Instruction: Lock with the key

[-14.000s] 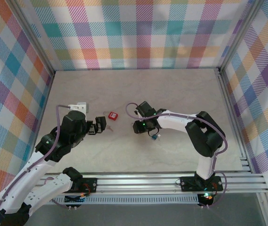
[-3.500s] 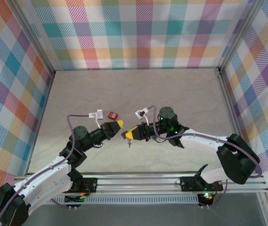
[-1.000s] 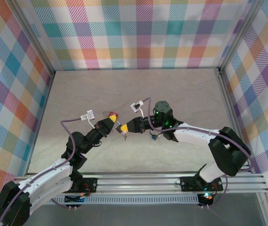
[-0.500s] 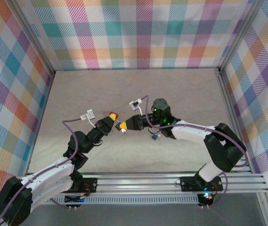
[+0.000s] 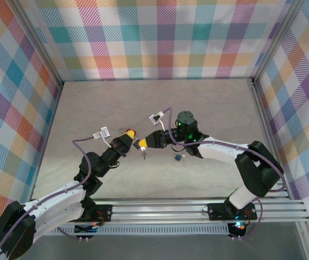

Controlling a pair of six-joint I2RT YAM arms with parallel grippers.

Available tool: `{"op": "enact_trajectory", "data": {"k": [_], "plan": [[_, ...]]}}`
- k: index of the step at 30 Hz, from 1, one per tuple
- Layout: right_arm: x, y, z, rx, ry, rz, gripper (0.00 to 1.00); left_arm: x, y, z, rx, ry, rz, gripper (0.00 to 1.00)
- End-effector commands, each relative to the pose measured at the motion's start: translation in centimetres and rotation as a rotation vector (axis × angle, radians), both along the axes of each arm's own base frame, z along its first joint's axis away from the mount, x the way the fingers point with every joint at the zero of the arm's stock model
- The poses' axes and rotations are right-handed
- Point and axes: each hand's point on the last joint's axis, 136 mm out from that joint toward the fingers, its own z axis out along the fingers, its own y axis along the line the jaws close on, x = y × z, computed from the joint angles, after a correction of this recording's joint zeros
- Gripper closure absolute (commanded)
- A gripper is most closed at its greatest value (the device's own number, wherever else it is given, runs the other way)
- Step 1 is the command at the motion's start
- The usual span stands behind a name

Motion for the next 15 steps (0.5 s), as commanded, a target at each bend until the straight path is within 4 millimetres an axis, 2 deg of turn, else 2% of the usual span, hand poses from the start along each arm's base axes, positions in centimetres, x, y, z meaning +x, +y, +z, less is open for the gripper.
{"op": "enact_trajectory", "data": {"k": [1, 15], "plan": [[3.9, 0.7, 7.3, 0.19, -0.211, -0.181, 1.0, -4.8, -5.2, -3.9, 0.125, 0.071, -0.321, 1.0], [3.5, 0.2, 6.3, 0.172, -0.202, -0.17, 1.0, -4.5, -4.5, -3.4, 0.18, 0.056, -0.27, 1.0]]}}
